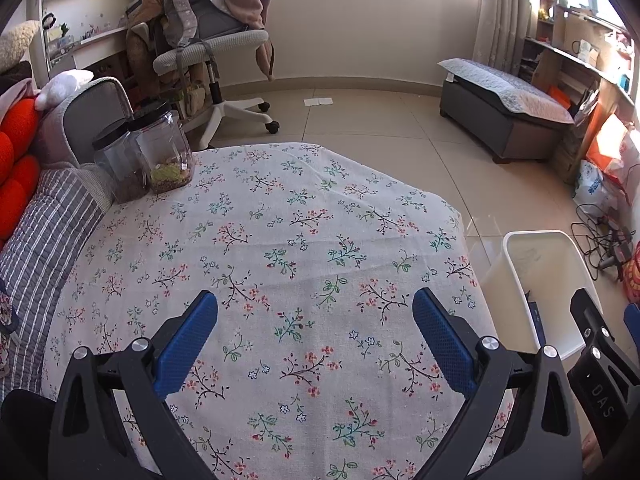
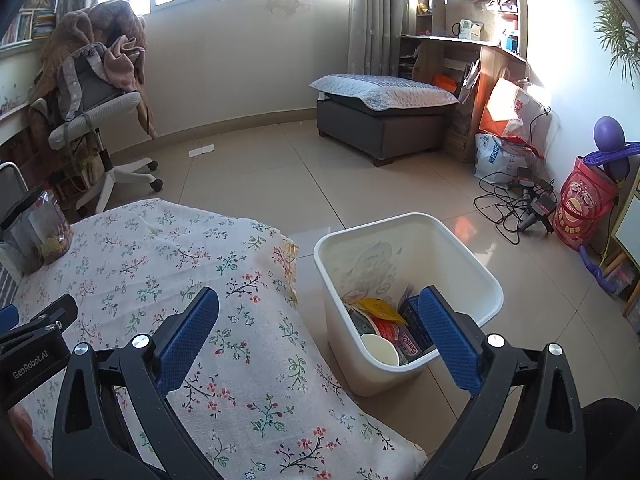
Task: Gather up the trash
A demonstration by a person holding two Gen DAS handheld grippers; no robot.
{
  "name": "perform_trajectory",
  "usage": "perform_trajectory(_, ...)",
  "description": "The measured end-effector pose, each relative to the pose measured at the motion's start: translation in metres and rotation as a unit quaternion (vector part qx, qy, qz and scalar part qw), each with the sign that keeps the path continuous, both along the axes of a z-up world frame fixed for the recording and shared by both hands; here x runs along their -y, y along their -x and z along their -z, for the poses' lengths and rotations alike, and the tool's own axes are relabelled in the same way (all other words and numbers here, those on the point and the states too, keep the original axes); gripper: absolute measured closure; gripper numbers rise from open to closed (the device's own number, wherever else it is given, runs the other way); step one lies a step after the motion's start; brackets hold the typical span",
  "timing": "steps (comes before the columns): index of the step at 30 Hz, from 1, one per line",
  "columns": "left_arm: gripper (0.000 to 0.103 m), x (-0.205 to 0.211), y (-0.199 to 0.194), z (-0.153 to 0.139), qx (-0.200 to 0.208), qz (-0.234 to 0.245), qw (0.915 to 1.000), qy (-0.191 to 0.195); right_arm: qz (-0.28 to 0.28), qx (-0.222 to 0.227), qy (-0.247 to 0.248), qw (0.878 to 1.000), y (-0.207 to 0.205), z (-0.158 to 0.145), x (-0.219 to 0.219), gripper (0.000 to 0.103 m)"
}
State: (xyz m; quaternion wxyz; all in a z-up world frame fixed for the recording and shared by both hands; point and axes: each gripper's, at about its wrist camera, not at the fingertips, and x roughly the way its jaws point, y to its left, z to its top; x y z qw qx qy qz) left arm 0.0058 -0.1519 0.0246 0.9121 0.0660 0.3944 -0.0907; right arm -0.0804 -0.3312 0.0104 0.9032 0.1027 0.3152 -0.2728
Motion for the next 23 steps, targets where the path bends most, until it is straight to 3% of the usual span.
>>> perform_trajectory(9,0.02,0.0019,0.0029,-0.0032,0.016,0.021,0.9996,0.012,0.0,0.001,-0.003,1.0,-0.0008,-0.0006,-0.0005,0.007)
perform_trajectory(17,0.02,0.0033,0.0031,-0.0043,0.014,0.026,0.9994,0.016,0.004,0.003,0.003,1.0,-0.0007,-0.0026,-0.0004,0.007)
perform_trajectory(23,0.012,0.0059,0.004,-0.0074,0.015,0.026,0.9995,0.008,0.007,0.006,0.004,1.0,-0.0004,-0.0038,0.0014,0.007)
